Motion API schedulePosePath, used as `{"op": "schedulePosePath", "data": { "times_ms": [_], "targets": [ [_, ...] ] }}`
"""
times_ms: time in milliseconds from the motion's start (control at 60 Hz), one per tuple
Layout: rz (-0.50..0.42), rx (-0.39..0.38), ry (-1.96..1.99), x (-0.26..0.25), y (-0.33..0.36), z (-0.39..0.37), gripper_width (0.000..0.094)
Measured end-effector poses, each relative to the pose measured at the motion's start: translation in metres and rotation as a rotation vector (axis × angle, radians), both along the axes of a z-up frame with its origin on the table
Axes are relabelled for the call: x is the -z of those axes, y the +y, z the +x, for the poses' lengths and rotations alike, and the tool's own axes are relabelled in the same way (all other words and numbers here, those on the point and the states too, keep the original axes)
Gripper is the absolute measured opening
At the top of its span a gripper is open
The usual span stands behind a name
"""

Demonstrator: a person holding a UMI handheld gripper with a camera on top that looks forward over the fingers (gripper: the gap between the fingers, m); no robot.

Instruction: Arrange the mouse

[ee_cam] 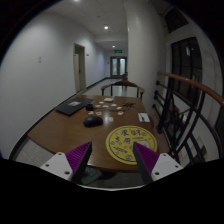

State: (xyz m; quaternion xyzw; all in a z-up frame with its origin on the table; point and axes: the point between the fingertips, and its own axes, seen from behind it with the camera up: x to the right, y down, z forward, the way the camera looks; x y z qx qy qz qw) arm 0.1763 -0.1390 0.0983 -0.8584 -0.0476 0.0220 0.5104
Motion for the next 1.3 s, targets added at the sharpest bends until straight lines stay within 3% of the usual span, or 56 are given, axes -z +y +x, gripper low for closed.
{"op": "schedulePosePath", "data": {
  "times_ms": [100, 333, 483, 650, 750, 1067, 1150, 1200, 1300],
  "targets": [
    [-0.023, -0.057, 0.026, 0.005, 0.005, -0.026, 0.0846],
    [-0.049, -0.169, 0.048, 0.043, 0.094, -0.113, 0.0844],
    [-0.107, -0.185, 0.056, 0.076, 0.146, -0.149, 0.0843],
    [-0.18, -0.095, 0.051, 0.114, 0.197, -0.154, 0.0846],
    [-0.146, -0.032, 0.019, 0.115, 0.228, -0.146, 0.0836],
    [-0.173, 0.031, -0.013, 0.117, 0.279, -0.157, 0.0837],
    [-0.182, 0.06, -0.007, 0.118, 0.283, -0.156, 0.0773],
    [-0.178, 0.07, 0.002, 0.119, 0.284, -0.155, 0.0608],
    [-0.183, 0.014, 0.009, 0.119, 0.282, -0.164, 0.0425]
  ]
}}
